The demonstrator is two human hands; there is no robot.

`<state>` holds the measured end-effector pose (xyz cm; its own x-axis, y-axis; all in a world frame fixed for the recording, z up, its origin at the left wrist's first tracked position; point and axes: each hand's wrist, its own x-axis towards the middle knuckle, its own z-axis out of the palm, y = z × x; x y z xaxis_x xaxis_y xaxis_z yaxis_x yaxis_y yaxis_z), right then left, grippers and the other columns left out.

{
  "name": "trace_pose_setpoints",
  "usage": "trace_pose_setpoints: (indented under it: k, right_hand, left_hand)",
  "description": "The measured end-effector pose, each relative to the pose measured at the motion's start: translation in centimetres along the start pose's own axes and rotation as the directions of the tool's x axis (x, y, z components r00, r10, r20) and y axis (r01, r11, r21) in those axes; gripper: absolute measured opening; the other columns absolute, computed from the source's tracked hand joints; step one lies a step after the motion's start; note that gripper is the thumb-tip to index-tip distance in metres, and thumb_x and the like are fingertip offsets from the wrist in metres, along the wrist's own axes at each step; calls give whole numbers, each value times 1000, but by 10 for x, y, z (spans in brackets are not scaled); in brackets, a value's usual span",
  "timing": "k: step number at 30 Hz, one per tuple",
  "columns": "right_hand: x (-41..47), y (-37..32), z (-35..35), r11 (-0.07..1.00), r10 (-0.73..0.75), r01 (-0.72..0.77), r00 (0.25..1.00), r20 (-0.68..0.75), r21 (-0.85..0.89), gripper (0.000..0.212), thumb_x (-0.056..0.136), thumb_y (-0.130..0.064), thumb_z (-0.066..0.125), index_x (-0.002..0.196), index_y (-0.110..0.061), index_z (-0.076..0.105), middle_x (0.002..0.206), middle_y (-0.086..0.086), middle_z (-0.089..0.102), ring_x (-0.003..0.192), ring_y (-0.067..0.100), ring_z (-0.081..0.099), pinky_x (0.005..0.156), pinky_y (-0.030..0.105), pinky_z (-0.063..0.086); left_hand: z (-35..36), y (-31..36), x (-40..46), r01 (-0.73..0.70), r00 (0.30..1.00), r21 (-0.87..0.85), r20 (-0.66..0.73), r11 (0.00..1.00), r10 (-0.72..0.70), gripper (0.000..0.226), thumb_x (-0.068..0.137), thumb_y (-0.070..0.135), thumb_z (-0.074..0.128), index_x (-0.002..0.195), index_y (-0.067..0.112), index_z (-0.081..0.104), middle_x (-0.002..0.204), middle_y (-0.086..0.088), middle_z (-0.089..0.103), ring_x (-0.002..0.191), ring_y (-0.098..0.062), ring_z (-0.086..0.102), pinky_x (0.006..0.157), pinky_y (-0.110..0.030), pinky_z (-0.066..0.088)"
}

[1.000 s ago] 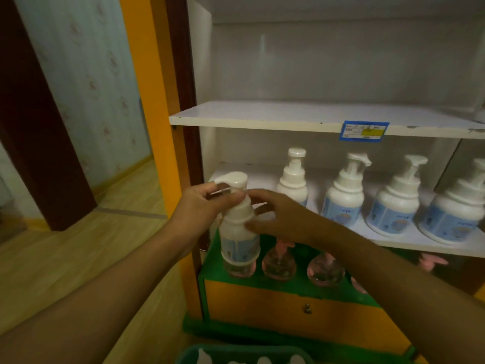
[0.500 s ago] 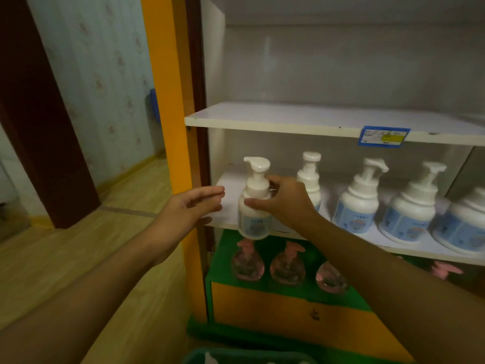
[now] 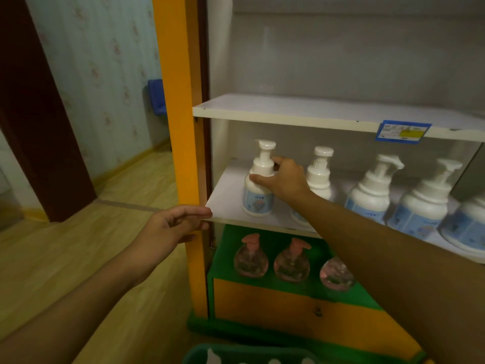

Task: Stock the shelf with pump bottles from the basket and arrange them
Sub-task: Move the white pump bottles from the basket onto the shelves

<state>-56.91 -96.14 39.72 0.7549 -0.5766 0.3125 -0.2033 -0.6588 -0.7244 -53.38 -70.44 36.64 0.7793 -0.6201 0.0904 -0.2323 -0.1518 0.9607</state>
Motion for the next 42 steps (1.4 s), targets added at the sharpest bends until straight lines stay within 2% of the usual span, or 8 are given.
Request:
trace_pose_setpoints:
  k: [14, 21, 25, 29, 32, 36, 39, 42]
  right_hand:
    - [-7, -5, 0, 997, 12, -7, 998, 58, -76, 59, 71, -49, 74, 117, -16, 59, 114, 7, 67, 104, 26, 63, 89, 45, 52]
    - [-19, -7, -5, 998, 35, -27, 985, 170, -51, 60, 80, -46, 68, 126, -16, 45, 127, 7, 58, 114, 28, 57, 88, 36, 46]
    - [-40, -7, -15, 996, -51, 54, 997, 55, -67, 59, 84, -38, 66, 132, -11, 43, 131, 9, 56, 117, 28, 55, 92, 35, 43]
    - [-69, -7, -29, 983, -172, 174, 985, -34, 59, 39, 85, -26, 66, 122, -14, 58, 114, 4, 67, 98, 19, 64, 95, 37, 51]
    - [-95, 4, -30, 971, -206, 196, 976, 68, 133, 32, 86, -24, 65, 117, -15, 60, 107, 3, 69, 92, 17, 66, 88, 35, 55]
    - [-141, 50, -15, 976, -153, 105, 956, 252, 193, 22, 87, -29, 64, 109, -24, 63, 99, -15, 65, 83, -7, 62, 73, 11, 50]
    - [-176, 104, 6, 992, -65, 25, 938, 341, 121, 26, 88, -26, 63, 114, -21, 64, 105, -11, 63, 91, -2, 59, 85, 15, 50]
    - [-210, 164, 29, 987, 130, -156, 886, 445, 23, 34, 89, -22, 64, 122, -19, 60, 114, -3, 64, 97, 6, 58, 89, 20, 48]
  left_hand:
    - [10, 5, -8, -5, 1000, -1, 2, 1000, 5, 25, 95, 13, 48, 107, 21, 69, 103, 14, 72, 93, -6, 69, 86, -31, 52]
    - [15, 5, -11, -1, 1000, 1, 28, 1000, 1, 25, 95, 14, 47, 106, 22, 68, 102, 14, 72, 92, -5, 69, 86, -30, 52]
    - [21, 5, -11, -6, 999, -11, 38, 1000, 7, 25, 95, 13, 48, 107, 22, 68, 103, 15, 72, 94, -6, 68, 82, -27, 53]
    - [41, 4, -11, 12, 997, -48, 76, 999, -8, 23, 94, 13, 50, 108, 18, 68, 104, 7, 73, 95, -11, 69, 81, -26, 55]
    - [64, -5, -14, 40, 992, -91, 125, 995, -29, 22, 93, 13, 52, 107, 17, 68, 101, 7, 74, 92, -8, 69, 75, -22, 57]
    - [104, -40, -30, 164, 975, -150, 176, 975, -137, 24, 86, 13, 60, 109, 16, 68, 104, 7, 73, 92, -8, 69, 81, -24, 56]
    - [133, -93, -49, 288, 933, -99, 251, 952, -256, 26, 90, 4, 55, 111, 15, 65, 113, -1, 68, 104, -17, 65, 89, -31, 52]
    - [155, -155, -64, 348, 870, 46, 357, 936, -341, 28, 90, 0, 55, 111, 18, 61, 120, -2, 63, 103, -13, 62, 79, -17, 54]
